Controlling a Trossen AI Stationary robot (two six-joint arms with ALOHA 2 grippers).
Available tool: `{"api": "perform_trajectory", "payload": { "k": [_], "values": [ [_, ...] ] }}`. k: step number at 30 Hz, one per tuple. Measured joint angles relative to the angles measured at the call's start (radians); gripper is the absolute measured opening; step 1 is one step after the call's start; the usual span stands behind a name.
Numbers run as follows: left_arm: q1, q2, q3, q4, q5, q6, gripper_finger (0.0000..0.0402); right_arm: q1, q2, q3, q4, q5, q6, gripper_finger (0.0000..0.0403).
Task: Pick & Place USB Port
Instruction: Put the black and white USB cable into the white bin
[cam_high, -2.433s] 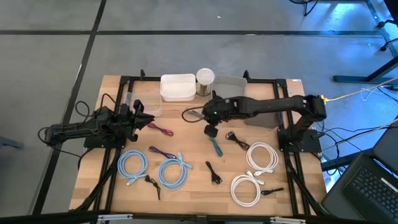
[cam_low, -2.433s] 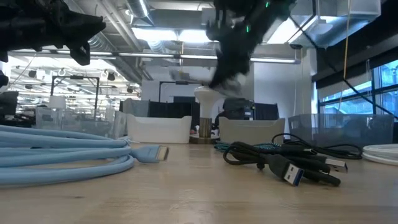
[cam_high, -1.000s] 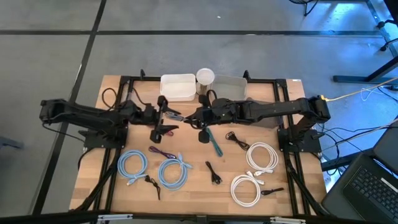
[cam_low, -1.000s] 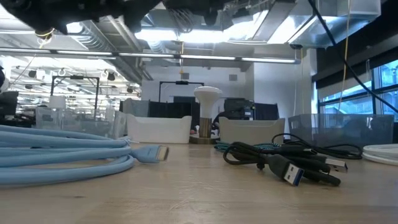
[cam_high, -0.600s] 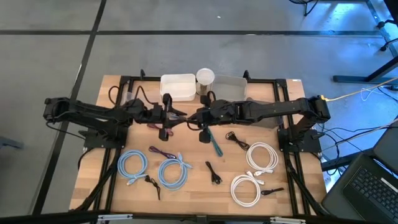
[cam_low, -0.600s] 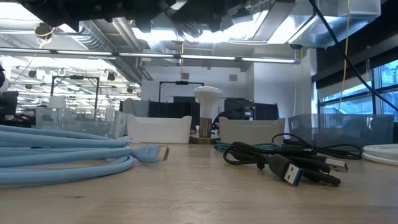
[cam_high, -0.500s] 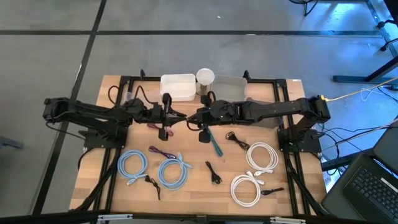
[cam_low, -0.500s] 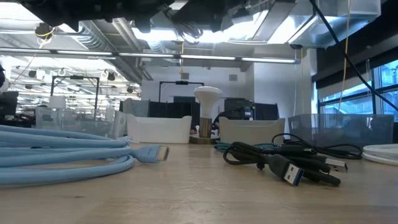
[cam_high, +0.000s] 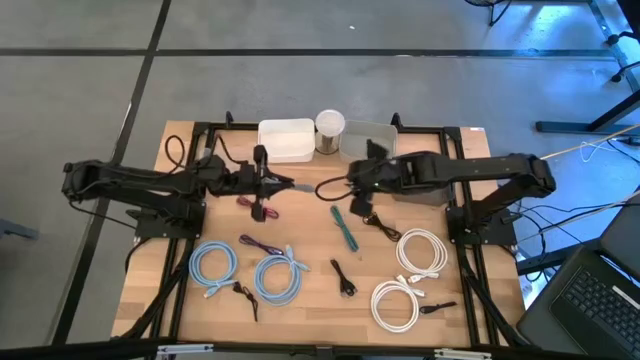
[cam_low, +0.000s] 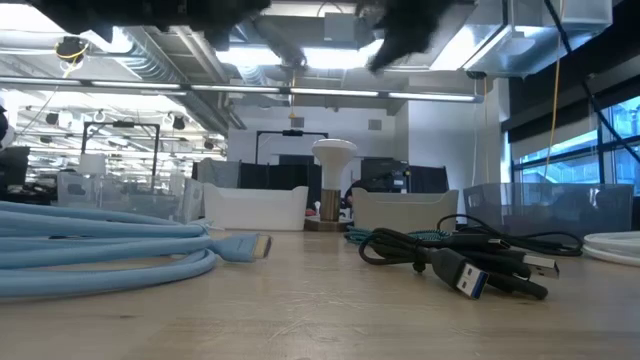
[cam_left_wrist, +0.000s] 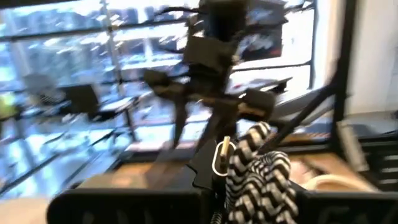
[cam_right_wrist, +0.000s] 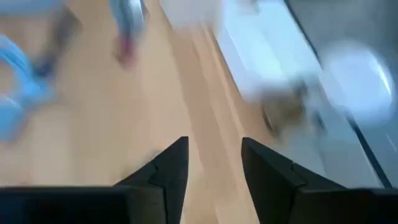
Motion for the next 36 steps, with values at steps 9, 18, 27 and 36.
{"api": "perform_trajectory", "payload": {
  "k": [9, 18, 27, 36],
  "values": [
    [0.249, 0.080, 0.191, -0.359, -0.043, 0.159, 0.0015, -0.003, -0.011, -0.001, -0.273, 0.162, 0.207, 0.0154],
    [0.668, 0.238, 0.186, -0.133, 0.335, -0.037, 0.0015, -0.006, -0.011, -0.001, -0.284, 0.163, 0.206, 0.0154],
    [0.745, 0.527, 0.186, 0.037, 0.416, -0.063, 0.0015, -0.009, -0.011, -0.001, -0.235, 0.163, 0.183, 0.0155],
    [0.792, 0.719, 0.185, 0.136, 0.434, -0.131, 0.0014, -0.009, -0.011, -0.084, -0.230, 0.163, 0.185, 0.0155]
  ]
}}
